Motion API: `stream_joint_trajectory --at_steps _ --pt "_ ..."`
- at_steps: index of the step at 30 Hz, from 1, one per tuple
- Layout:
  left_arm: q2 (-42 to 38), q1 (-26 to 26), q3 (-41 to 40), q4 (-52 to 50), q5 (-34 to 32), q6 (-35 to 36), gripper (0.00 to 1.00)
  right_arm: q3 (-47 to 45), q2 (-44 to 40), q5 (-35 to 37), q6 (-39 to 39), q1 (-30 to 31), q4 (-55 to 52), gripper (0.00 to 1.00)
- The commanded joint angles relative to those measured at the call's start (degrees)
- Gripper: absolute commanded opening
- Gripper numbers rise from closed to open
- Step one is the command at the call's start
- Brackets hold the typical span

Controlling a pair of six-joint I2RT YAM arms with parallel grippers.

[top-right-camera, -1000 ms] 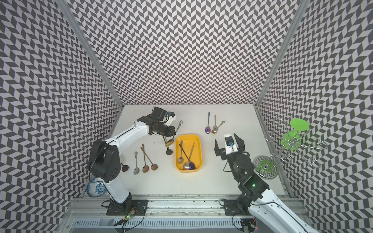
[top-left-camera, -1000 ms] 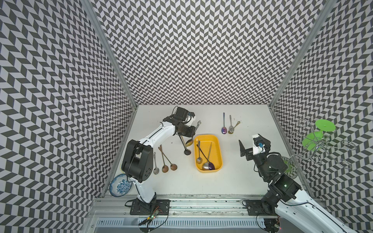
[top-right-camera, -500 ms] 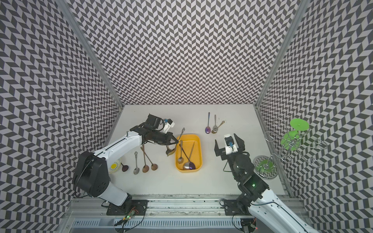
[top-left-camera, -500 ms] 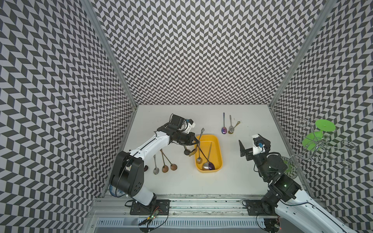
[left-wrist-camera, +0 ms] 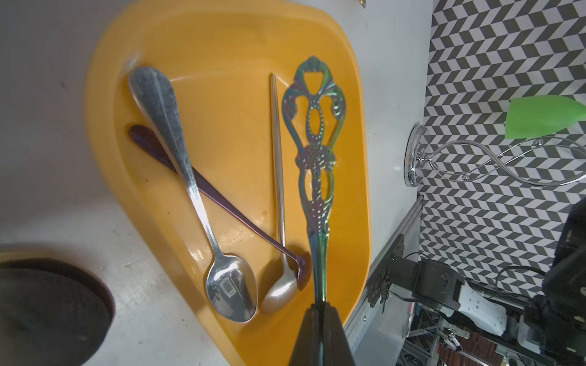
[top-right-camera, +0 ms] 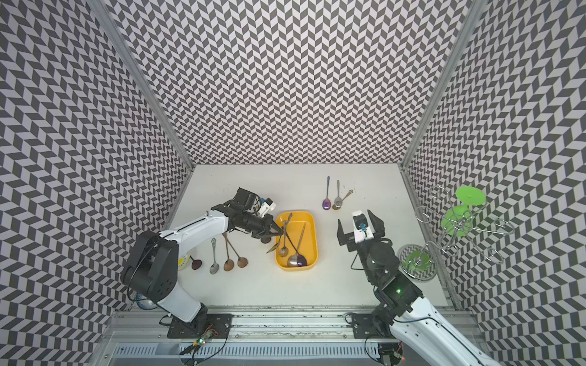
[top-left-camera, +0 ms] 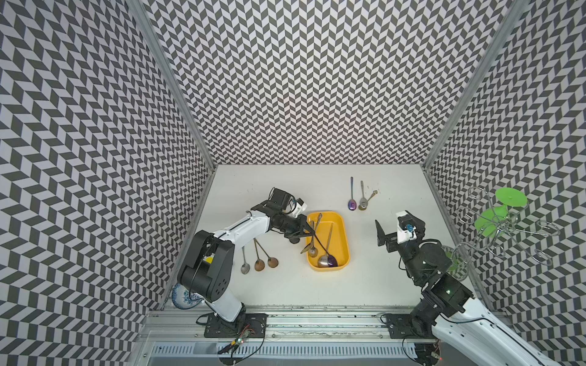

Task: Put the spoon into the storage box
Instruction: Place the spoon in the storage box.

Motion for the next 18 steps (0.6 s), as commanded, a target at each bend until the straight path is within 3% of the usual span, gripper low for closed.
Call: stream_joint_trajectory --at_steps 1,3,7,10,18 --pt "0.12 0.19 -1.18 4.63 4.78 -5.07 0.05 -0.56 -0.89 -0.04 0.21 -0.36 3.29 1.00" --pt "0.12 0.51 -2.21 6.12 6.06 -6.55 0.10 -0.56 -0.89 -0.05 0.15 -0.32 3.30 1.00" --pt "-0.29 1.00 -2.89 7.79 7.29 -7.62 0.32 -0.56 -0.71 -0.10 0.21 -0.36 3.37 1.00" --pt "-0.80 1.65 -3.05 8.36 7.68 -7.70 0.40 -0.57 -0.54 -0.13 0.18 -0.36 3.38 1.00" --pt "-2.48 3.77 -3.34 9.70 8.17 -7.62 0.44 -0.56 -0.18 -0.31 0.28 -0.45 3.36 1.00"
